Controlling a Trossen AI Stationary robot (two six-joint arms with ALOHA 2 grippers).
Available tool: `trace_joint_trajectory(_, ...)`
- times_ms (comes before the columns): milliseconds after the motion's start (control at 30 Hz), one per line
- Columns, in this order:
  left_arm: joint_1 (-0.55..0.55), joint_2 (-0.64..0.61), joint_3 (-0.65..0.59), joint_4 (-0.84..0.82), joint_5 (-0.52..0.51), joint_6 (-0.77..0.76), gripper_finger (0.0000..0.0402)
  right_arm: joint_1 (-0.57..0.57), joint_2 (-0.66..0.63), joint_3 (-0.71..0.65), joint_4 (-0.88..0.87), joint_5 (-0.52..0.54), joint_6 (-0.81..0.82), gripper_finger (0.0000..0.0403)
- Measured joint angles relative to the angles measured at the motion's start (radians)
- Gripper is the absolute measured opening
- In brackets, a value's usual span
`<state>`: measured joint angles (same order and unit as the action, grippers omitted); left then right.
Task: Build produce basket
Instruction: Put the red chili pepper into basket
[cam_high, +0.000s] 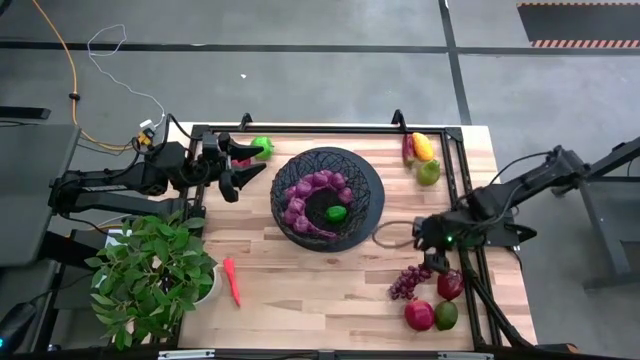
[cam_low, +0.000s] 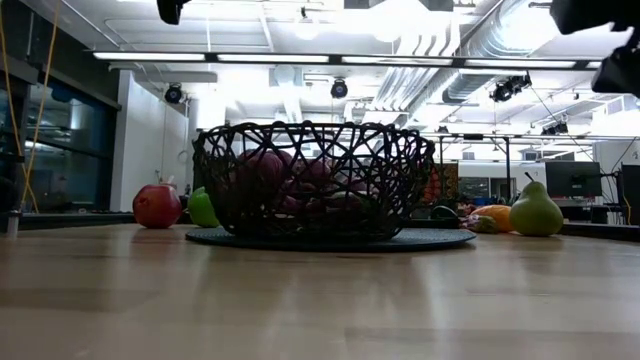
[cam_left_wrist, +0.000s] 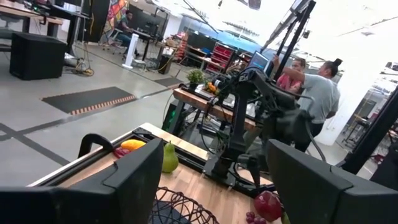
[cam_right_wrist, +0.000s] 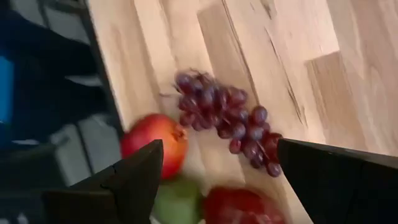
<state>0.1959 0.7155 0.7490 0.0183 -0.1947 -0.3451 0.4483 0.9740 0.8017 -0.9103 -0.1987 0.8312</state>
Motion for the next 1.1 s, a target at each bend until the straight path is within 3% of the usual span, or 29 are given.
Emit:
trace_joint_trajectory(300, 0.000, 0.000, 0.000, 0.000, 0.000, 0.000, 0.0271, 0.082, 0.123, -0.001, -0.068, 0.107, 0.068, 0.0299)
trace_joint_trajectory(500, 0.000, 0.000, 0.000, 0.000, 0.000, -0.001, 0.0271, -0.002, 0.035, -0.001, -0.163, 0.245, 0.088, 0.0299)
trace_joint_trajectory(733, 0.000, 0.000, 0.000, 0.001, 0.000, -0.003, 0.0271, -0.325, -0.101, -0.001, -0.174, 0.478, 0.231, 0.0299)
trace_joint_trajectory(867, 0.000, 0.000, 0.000, 0.001, -0.002, -0.003, 0.0271, -0.567, -0.088, -0.001, -0.124, 0.440, 0.241, 0.0299)
trace_joint_trajectory(1000, 0.000, 0.000, 0.000, 0.001, -0.012, -0.003, 0.0271, -0.783, -0.010, 0.003, -0.010, 0.344, 0.058, 0.0298)
trace_joint_trajectory(1100, 0.000, 0.000, 0.000, 0.001, -0.022, -0.003, 0.0271, -0.933, 0.083, 0.011, 0.008, 0.363, -0.016, 0.0298)
